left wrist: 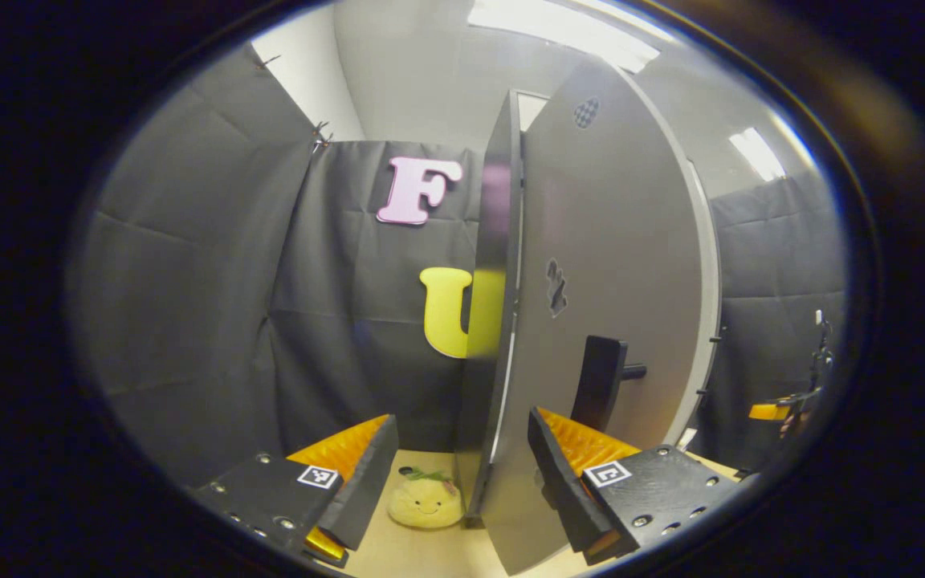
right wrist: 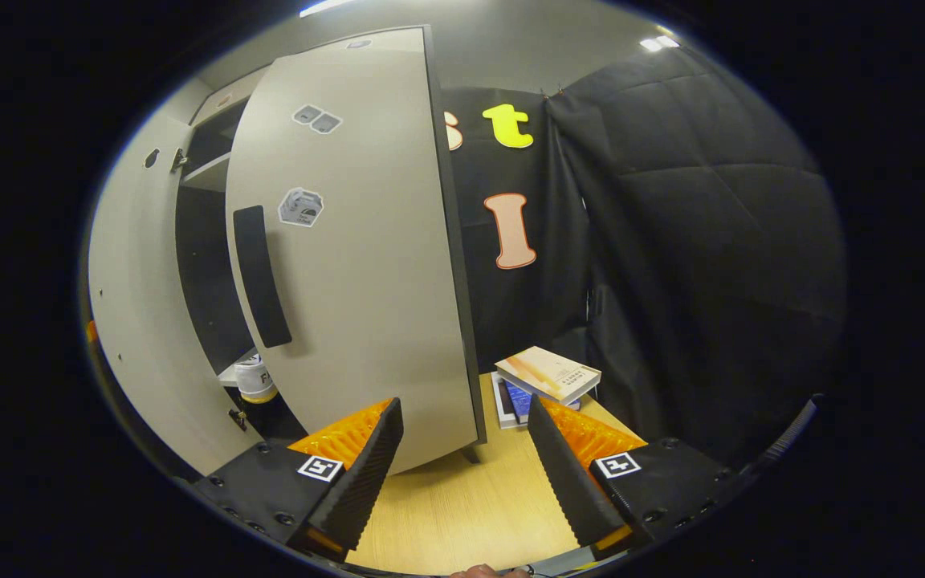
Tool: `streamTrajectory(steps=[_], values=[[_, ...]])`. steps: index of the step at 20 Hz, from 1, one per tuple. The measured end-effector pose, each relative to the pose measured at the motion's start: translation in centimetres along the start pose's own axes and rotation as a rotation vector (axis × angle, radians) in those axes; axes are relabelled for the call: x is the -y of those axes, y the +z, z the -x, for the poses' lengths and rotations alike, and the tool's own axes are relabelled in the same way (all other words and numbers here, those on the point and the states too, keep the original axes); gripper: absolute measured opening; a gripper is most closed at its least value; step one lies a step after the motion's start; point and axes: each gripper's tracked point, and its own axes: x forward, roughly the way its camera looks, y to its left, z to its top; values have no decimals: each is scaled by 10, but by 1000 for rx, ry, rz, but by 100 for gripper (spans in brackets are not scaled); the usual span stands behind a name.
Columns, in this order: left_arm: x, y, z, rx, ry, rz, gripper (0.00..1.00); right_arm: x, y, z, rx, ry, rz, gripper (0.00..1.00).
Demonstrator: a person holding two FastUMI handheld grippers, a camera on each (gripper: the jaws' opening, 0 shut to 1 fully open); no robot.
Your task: Grab one shoe with the right hand and put it into the shoe cabinet, grab the other shoe with the left hand and put it into the shoe cabinet; then close the right door with the right hand and the left door with the left hand.
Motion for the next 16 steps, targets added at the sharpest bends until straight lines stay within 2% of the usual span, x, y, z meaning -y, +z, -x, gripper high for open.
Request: streamTrajectory(steps=[3,6,9,12,16], values=[[26,-2,-2,-9,-21,-27,94,-3,-1,-3,-2,9,1,98],[56,2,-8,-9,-37,-104,94,-2,2,-7,4,12,13,98],[64,6,-17,-2,69,-135,93,6,0,-11,-2,7,5,98],[75,-4,-28,-2,115,-45,93,19,2,-20,-18,2,-3,98],[114,-20,-55,-44,56,113,94,35,14,-37,-24,5,16,98]])
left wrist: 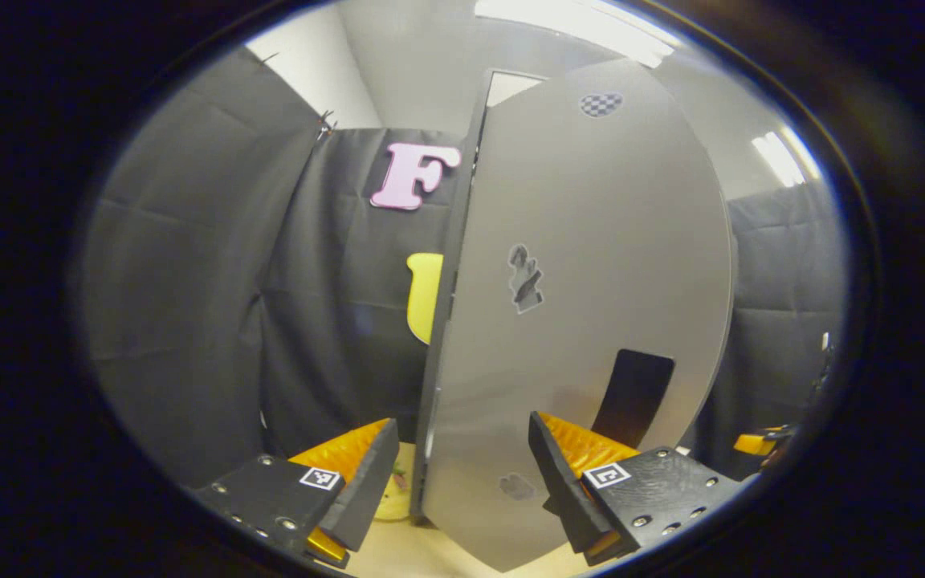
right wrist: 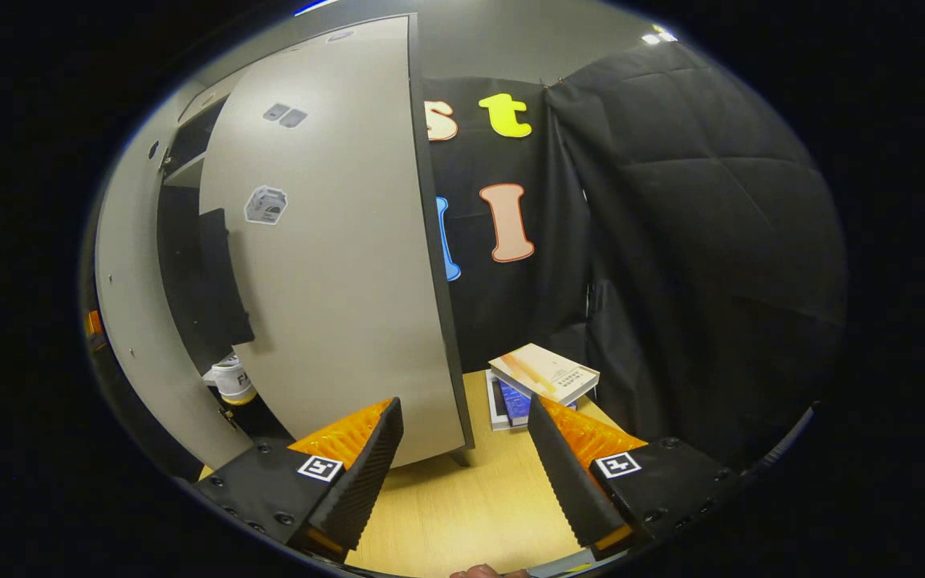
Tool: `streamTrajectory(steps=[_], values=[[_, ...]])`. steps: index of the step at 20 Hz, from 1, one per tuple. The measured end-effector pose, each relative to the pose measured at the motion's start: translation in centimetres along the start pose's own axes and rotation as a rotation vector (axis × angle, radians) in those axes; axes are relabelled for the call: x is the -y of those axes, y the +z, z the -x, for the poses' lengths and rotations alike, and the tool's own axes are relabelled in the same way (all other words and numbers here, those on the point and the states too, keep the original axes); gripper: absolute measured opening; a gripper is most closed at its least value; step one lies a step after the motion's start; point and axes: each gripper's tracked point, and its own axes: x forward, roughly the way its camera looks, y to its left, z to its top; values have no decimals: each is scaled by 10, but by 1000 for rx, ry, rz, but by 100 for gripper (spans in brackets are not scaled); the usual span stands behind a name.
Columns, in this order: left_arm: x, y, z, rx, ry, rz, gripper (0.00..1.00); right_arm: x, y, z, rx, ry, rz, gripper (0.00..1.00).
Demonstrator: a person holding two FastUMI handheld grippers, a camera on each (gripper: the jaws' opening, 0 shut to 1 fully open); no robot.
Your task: Grab one shoe with the right hand and put it into the shoe cabinet, grab the other shoe with the left hand and put it into the shoe cabinet; then close the right door with the right hand and the left door with the left hand.
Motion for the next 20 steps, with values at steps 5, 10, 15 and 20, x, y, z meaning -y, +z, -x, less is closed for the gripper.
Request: streamTrajectory(steps=[5,10,15,20], values=[[48,-24,-36,-40,34,-28,93,21,21,-29,11,31,13,98],[49,-27,-35,-16,160,-72,93,38,34,-66,19,92,68,98],[42,-19,-14,-13,262,-77,93,31,36,-88,2,175,63,98],[52,-15,27,9,221,-141,93,24,46,-65,61,161,45,98]])
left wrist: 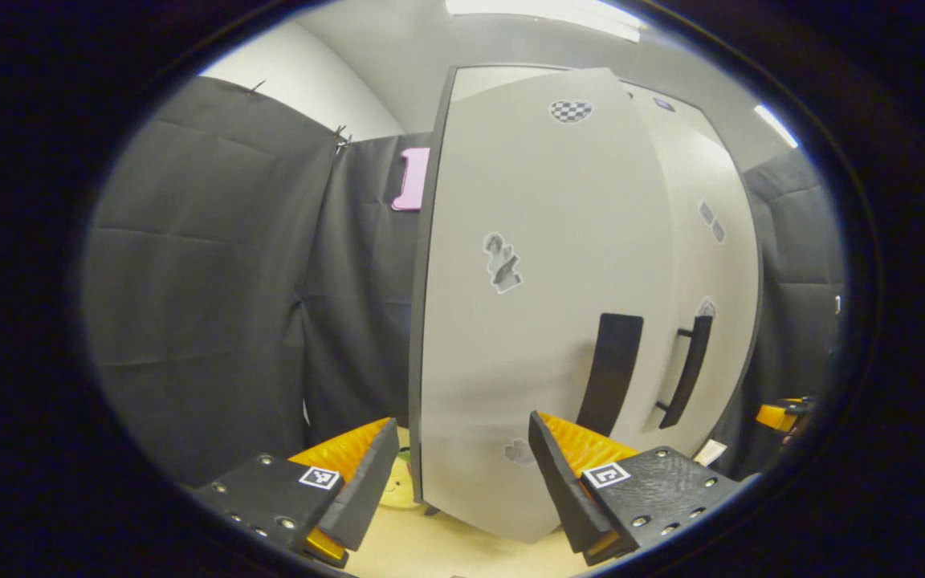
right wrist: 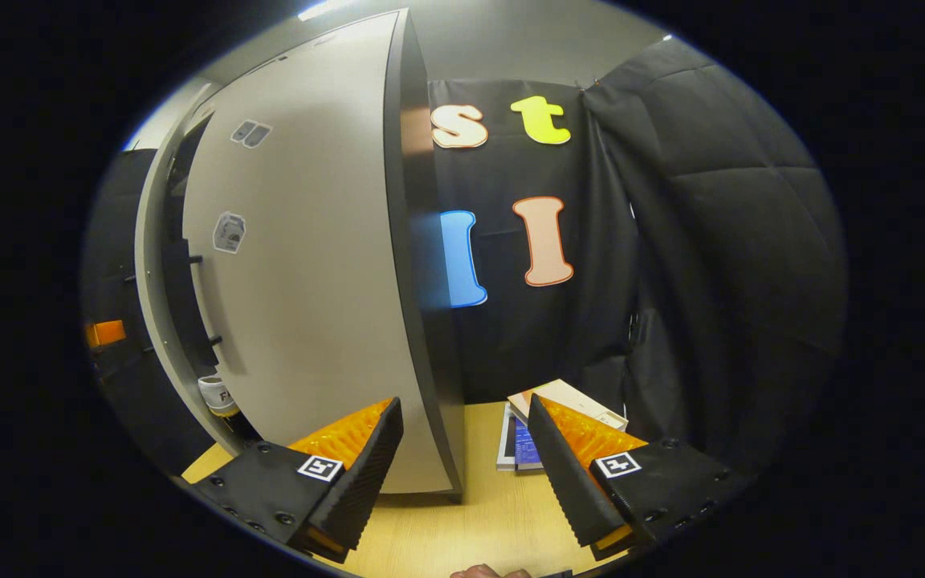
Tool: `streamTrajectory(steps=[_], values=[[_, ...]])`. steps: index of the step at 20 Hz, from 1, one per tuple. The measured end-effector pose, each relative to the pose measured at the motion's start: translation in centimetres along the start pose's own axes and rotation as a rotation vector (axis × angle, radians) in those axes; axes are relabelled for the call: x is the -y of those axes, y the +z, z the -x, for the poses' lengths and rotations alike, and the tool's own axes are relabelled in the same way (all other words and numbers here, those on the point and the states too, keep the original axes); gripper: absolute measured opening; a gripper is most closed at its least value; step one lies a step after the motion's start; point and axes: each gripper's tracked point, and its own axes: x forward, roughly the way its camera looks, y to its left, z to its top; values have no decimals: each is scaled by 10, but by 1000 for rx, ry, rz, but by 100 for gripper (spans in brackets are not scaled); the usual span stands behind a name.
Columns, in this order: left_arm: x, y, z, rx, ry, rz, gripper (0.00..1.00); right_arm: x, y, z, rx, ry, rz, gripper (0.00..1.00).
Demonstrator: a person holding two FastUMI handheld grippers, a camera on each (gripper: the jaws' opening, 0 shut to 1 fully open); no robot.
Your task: Grab one shoe with the right hand and put it into the shoe cabinet, grab the other shoe with the left hand and put it into the shoe cabinet; then close the right door with the right hand and the left door with the left hand.
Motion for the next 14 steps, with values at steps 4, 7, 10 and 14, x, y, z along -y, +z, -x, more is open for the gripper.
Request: streamTrajectory(steps=[4,7,10,14], values=[[12,-10,20,-6,-82,3,93,-20,-1,32,13,-12,-16,98],[20,-25,34,-27,-152,17,94,-29,-5,59,27,-41,13,98],[24,-33,47,-33,-209,43,94,-37,-16,85,28,-62,5,98],[30,-32,53,-25,-262,63,93,-42,-31,116,17,-94,-17,98]])
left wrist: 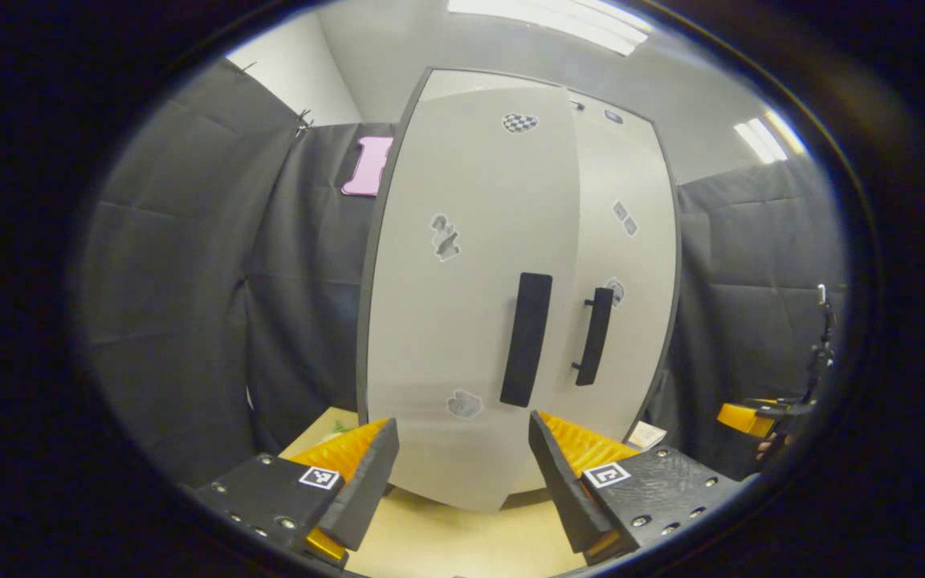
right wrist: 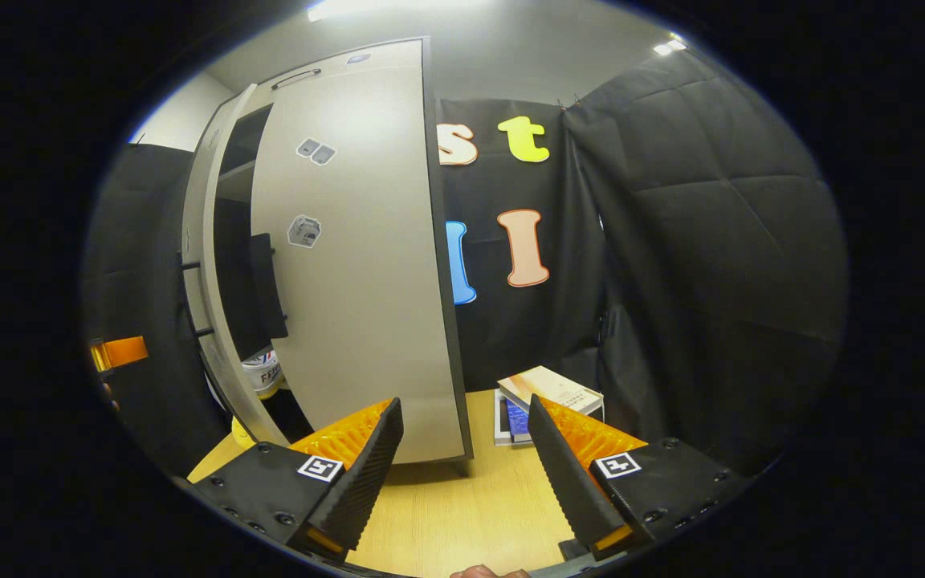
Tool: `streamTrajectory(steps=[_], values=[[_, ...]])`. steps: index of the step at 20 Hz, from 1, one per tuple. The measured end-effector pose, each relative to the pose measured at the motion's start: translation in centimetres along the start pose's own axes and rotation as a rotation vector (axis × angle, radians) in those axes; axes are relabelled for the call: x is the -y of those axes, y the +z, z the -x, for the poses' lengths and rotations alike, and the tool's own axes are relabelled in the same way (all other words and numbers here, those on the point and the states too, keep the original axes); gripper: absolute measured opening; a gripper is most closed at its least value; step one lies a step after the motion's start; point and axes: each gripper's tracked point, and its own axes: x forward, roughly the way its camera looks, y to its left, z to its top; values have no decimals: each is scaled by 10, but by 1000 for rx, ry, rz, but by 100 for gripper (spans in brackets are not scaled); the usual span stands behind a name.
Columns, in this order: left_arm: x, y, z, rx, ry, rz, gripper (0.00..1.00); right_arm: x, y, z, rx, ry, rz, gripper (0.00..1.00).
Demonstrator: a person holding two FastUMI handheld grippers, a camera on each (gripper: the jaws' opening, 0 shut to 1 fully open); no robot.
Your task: Grab one shoe with the right hand and put it into the shoe cabinet, grab the other shoe with the left hand and put it into the shoe cabinet; then close the right door with the right hand and the left door with the left hand.
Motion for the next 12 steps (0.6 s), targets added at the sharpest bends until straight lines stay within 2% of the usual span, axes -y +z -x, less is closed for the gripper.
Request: streamTrajectory(steps=[7,12], values=[[8,-7,19,26,-37,-9,93,-3,4,33,50,-66,-4,98],[18,-9,38,59,-63,-17,93,-24,3,39,66,-68,-4,98]])
